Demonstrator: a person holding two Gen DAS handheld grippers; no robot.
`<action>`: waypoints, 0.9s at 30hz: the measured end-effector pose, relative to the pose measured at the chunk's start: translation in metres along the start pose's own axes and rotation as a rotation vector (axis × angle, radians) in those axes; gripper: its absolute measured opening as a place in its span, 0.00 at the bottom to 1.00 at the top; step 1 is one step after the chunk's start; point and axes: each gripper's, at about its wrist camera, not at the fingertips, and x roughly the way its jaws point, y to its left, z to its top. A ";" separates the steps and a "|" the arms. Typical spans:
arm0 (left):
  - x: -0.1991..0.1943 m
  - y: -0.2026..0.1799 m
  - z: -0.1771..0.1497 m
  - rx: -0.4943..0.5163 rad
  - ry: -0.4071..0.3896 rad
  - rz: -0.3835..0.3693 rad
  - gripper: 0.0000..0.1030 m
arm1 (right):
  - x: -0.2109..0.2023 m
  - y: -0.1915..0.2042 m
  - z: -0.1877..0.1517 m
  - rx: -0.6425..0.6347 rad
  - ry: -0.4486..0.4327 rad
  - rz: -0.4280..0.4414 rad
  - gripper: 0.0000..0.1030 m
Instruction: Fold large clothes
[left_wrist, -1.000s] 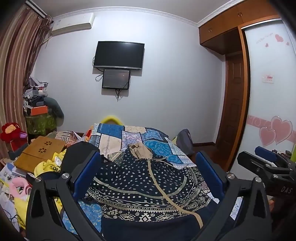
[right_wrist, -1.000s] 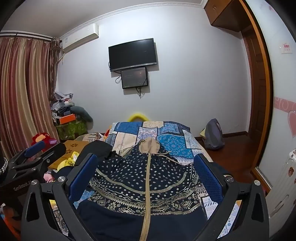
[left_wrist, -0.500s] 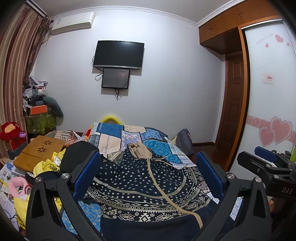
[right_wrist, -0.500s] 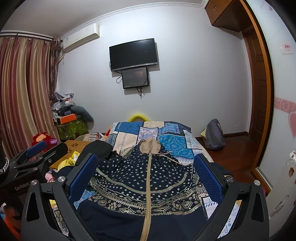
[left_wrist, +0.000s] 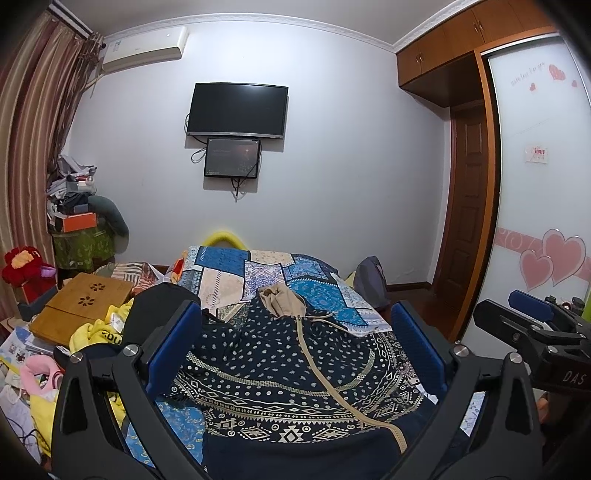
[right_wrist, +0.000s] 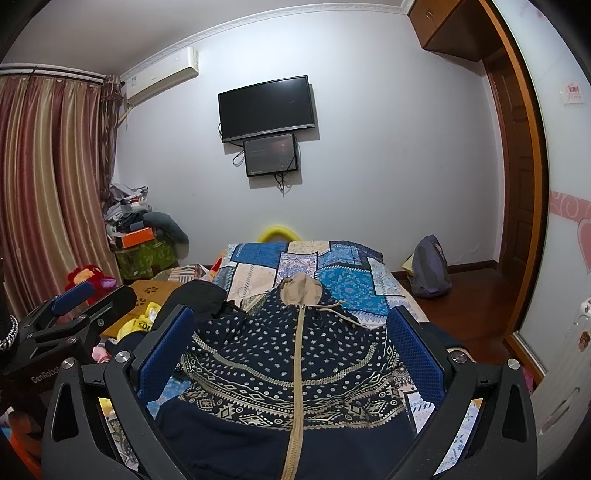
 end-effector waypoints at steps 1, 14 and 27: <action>0.000 0.000 0.000 0.000 0.000 0.000 1.00 | 0.000 0.000 0.000 0.000 0.000 0.000 1.00; 0.001 -0.001 0.000 -0.006 0.003 0.001 1.00 | 0.000 0.001 -0.001 0.002 0.001 0.001 1.00; 0.002 0.001 0.000 -0.009 0.009 -0.003 1.00 | 0.000 0.003 -0.003 0.010 0.009 0.001 1.00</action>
